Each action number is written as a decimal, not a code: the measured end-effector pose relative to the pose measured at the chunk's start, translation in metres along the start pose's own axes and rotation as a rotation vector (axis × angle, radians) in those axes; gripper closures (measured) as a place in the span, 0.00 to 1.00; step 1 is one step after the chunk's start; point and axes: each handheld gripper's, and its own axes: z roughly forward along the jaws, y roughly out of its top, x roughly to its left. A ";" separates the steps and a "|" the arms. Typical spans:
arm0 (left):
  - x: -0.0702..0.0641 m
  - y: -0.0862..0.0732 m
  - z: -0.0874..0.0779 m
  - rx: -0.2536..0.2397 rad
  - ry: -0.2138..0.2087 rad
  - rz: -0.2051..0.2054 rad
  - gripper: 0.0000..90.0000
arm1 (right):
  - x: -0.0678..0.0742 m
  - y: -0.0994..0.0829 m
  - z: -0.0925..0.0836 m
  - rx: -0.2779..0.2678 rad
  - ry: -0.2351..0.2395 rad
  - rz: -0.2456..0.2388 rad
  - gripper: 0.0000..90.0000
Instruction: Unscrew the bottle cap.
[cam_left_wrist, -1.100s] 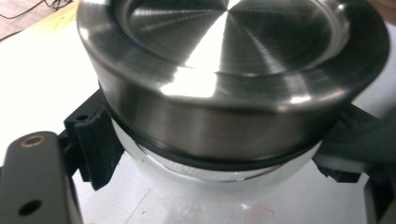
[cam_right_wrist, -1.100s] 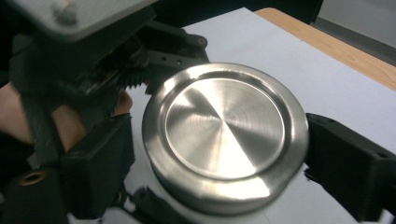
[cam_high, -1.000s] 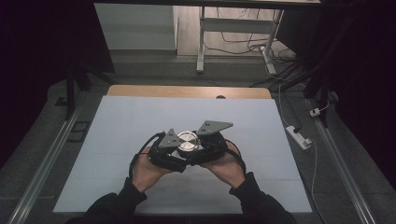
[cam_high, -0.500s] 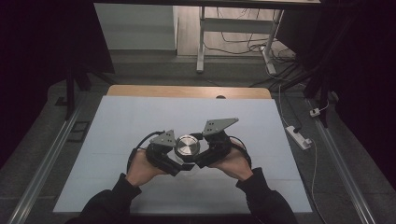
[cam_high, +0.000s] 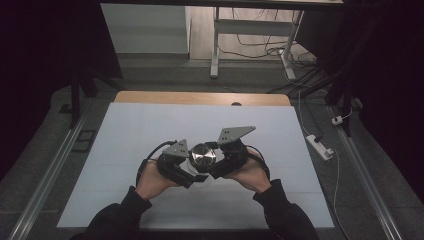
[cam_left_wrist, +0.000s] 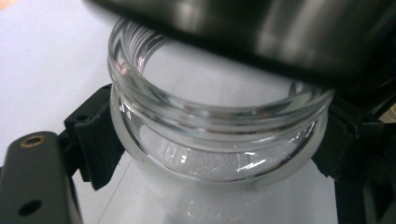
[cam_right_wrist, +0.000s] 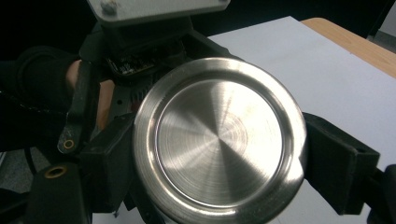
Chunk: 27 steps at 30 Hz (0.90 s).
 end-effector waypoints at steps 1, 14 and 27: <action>0.000 0.000 0.000 -0.004 0.002 -0.003 0.17 | 0.000 -0.001 0.001 0.003 0.000 0.000 0.21; 0.003 -0.001 -0.004 -0.043 0.026 -0.049 0.17 | 0.004 -0.002 0.007 -0.027 -0.055 0.049 0.09; 0.001 0.001 -0.007 -0.069 0.016 -0.055 0.17 | 0.010 -0.003 0.007 -0.107 -0.094 -0.010 0.20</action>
